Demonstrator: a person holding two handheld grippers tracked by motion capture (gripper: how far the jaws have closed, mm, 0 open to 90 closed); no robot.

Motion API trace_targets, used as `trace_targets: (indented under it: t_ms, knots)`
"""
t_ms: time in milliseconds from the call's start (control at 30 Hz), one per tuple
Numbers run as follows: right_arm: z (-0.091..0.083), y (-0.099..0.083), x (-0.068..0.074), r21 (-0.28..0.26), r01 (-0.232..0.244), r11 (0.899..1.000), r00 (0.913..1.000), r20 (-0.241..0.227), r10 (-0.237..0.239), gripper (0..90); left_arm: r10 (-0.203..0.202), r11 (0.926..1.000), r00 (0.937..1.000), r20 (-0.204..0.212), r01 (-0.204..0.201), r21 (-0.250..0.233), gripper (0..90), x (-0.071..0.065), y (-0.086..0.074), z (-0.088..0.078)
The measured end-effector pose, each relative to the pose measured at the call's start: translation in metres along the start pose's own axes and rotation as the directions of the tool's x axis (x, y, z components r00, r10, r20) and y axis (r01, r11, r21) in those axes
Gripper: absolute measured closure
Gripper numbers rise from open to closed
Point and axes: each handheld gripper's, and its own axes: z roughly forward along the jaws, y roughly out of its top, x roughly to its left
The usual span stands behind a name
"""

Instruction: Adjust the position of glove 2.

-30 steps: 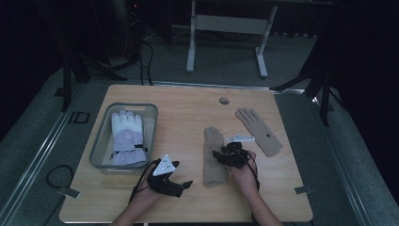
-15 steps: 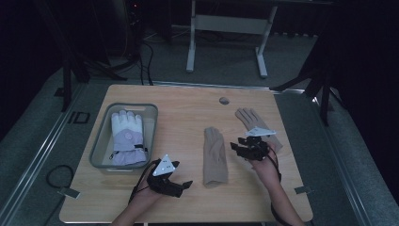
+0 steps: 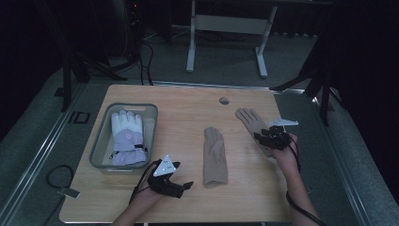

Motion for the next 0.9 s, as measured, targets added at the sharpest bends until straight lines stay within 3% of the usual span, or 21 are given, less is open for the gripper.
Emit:
trace_targets:
  t_ms: [267, 533, 567, 767, 900]
  knots:
    - [0.017, 0.006, -0.02, 0.042, -0.002, 0.999, 0.9997, 0.023, 0.001, 54.6, 0.0, 1.0, 1.0, 0.006, 0.0, 0.002, 11.7, 0.0, -0.001, 0.001]
    - [0.034, 0.004, -0.03, 0.076, -0.006, 0.997, 0.9999, 0.011, 0.005, 53.8, -0.004, 1.0, 1.0, 0.006, 0.004, 0.003, 11.7, 0.0, -0.002, 0.001]
    - [0.039, 0.002, -0.032, 0.09, 0.014, 0.996, 0.9997, 0.017, -0.016, 56.1, -0.006, 1.0, 1.0, 0.008, 0.006, 0.006, 11.7, 0.0, -0.002, 0.002]
    - [0.048, -0.001, -0.035, 0.1, 0.0, 0.995, 0.9999, 0.014, -0.001, 52.8, -0.006, 0.9999, 0.9999, 0.012, 0.005, 0.012, 11.6, 0.0, -0.003, 0.003]
    - [0.048, -0.003, -0.034, 0.086, -0.027, 0.996, 0.9993, 0.029, 0.025, 63.0, -0.003, 0.9999, 0.9999, 0.012, 0.003, 0.012, 11.7, 0.0, -0.003, 0.003]
